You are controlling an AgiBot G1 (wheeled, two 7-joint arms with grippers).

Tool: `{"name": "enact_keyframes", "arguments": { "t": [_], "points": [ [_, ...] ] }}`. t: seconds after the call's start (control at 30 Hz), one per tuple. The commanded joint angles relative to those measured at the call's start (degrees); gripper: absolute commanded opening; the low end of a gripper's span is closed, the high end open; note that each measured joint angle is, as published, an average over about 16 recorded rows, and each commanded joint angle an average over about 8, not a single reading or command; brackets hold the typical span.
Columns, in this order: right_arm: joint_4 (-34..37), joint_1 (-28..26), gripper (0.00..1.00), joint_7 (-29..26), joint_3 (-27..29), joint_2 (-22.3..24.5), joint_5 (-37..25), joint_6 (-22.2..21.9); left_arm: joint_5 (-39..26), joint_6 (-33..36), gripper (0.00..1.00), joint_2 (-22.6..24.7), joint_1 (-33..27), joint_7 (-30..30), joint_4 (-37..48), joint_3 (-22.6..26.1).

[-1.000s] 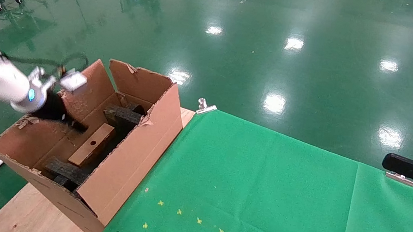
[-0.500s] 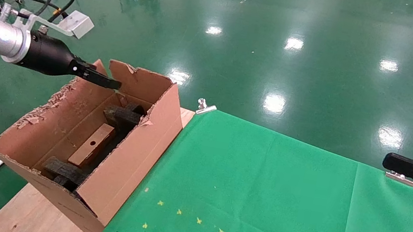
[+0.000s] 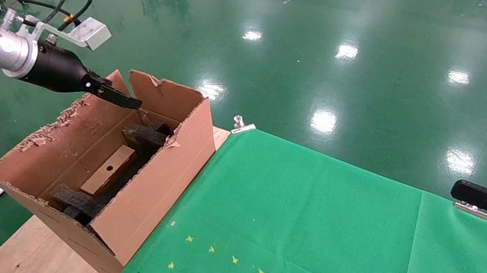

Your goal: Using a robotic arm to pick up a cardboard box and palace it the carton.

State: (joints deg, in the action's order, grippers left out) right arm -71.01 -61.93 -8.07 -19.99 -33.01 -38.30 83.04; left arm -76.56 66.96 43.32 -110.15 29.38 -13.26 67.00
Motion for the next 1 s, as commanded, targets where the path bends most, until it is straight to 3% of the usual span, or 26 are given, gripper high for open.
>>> {"name": "enact_keyframes", "arguments": {
  "t": [0.03,1.0],
  "points": [
    [0.0,0.0,1.0,0.0,0.0,0.0,0.0,0.0,0.5,0.2,1.0,-0.1,0.7,-0.3,-0.9,-0.7],
    [0.0,0.0,1.0,0.0,0.0,0.0,0.0,0.0,18.2,9.8,1.0,-4.3,25.5,-9.8,-31.6,-26.7]
  ]
}}
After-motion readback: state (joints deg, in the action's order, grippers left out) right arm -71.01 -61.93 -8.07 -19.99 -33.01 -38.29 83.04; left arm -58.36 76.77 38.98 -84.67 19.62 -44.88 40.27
